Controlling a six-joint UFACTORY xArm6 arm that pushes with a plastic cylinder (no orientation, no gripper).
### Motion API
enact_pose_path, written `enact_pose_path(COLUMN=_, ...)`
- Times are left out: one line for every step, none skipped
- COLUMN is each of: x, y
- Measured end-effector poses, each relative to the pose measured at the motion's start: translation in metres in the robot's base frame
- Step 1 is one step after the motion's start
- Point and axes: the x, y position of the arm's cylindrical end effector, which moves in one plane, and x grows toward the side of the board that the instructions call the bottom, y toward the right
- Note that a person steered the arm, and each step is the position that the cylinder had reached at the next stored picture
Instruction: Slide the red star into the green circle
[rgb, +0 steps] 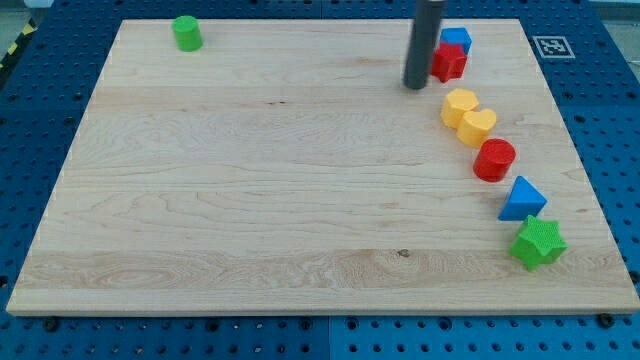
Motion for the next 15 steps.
enact_pose_path(x=0.022, y=0.046)
enact_pose_path(x=0.033, y=0.087)
enact_pose_path(x=0.02, y=0.111)
enact_pose_path(x=0.006, y=0.104)
enact_pose_path(x=-0.011, y=0.076)
enact_pose_path(x=-0.027, y=0.042)
enact_pose_path(x=-0.032, y=0.012)
enact_pose_path(x=-0.036, y=-0.014)
enact_pose_path(x=-0.046, y=-0.042)
enact_pose_path(x=-0.054, y=-0.064)
enact_pose_path(x=-0.054, y=-0.067)
enact_pose_path(x=-0.054, y=-0.071)
enact_pose_path(x=-0.061, y=-0.101)
enact_pose_path(x=-0.07, y=-0.133)
enact_pose_path(x=-0.088, y=-0.15)
